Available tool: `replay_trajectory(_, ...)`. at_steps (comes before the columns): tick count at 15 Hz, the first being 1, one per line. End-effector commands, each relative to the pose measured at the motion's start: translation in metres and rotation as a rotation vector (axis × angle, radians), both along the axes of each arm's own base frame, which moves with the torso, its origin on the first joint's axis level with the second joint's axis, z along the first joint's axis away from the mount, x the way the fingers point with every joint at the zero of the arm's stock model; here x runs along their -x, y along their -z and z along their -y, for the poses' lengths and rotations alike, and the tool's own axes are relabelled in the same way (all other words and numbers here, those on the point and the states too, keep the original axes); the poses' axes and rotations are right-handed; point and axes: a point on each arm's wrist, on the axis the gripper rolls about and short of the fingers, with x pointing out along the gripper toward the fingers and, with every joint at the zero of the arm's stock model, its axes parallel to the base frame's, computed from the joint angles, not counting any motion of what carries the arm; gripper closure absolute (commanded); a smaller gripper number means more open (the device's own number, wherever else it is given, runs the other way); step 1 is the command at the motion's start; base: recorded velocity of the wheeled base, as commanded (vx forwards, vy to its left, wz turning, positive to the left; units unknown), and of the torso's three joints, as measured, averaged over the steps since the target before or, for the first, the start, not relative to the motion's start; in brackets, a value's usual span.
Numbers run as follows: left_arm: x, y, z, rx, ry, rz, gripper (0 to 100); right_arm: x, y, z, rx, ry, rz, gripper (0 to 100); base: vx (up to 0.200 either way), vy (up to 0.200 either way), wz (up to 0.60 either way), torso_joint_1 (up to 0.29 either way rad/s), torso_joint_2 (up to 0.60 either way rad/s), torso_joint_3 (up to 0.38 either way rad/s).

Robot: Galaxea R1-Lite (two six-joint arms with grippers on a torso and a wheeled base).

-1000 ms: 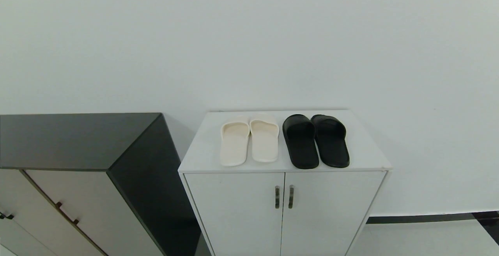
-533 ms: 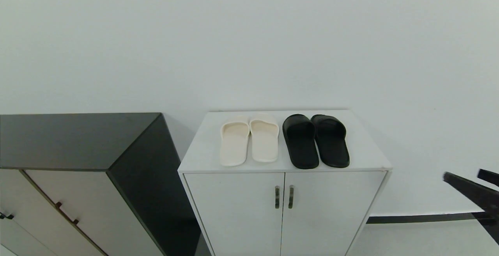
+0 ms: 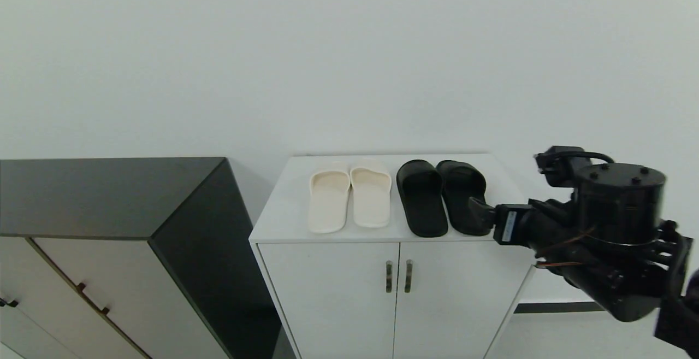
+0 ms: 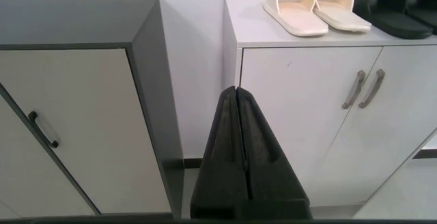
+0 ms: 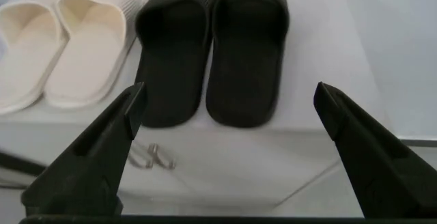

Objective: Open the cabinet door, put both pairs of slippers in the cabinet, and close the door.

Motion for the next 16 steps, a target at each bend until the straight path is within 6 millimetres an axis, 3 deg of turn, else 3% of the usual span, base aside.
replay_trajectory(1,0.000,0.000,0.000,0.001,-0.001,0.000,100,-0.040,0.033,-0.034,0.047,0.013,-0.036,0,0.000,0.000,0.00,0.000,0.00,0.000)
replay_trajectory(5,0.000,0.000,0.000,0.001,0.000,0.000,100,-0.076,0.042,-0.052,0.075,0.017,-0.018,0,0.000,0.000,0.00,0.000,0.00,0.000)
replay_trajectory(9,0.000,0.000,0.000,0.002,0.000,0.000,100,-0.121,0.064,-0.051,0.093,0.049,-0.022,0,0.000,0.000,0.00,0.000,0.00,0.000)
replay_trajectory(16,0.000,0.000,0.000,0.005,-0.001,0.000,100,-0.180,0.066,-0.059,0.129,0.055,0.022,0,0.000,0.000,0.00,0.000,0.00,0.000)
